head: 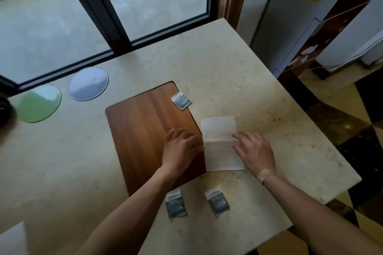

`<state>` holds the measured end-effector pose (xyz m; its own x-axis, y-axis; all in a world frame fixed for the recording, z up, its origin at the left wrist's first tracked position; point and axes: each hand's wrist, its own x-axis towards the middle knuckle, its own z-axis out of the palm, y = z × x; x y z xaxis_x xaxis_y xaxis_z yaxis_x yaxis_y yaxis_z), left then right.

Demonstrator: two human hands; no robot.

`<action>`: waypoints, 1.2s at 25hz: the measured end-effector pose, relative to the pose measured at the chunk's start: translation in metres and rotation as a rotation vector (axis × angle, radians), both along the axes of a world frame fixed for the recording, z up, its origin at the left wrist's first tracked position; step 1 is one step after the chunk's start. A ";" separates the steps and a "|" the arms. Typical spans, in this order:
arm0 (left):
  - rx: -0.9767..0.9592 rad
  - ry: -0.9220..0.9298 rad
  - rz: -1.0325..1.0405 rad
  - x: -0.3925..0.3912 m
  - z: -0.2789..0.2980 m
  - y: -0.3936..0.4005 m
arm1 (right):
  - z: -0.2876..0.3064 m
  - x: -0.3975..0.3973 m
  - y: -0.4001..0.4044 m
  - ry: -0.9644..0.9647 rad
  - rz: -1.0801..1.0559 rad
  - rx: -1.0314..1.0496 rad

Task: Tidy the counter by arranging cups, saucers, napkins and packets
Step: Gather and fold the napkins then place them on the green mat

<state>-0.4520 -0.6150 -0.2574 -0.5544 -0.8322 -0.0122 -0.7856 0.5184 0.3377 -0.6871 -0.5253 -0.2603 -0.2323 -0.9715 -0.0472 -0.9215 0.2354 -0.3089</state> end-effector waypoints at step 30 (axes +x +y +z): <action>0.676 0.805 0.230 -0.022 0.022 -0.002 | 0.047 0.020 -0.015 -0.865 -0.251 0.033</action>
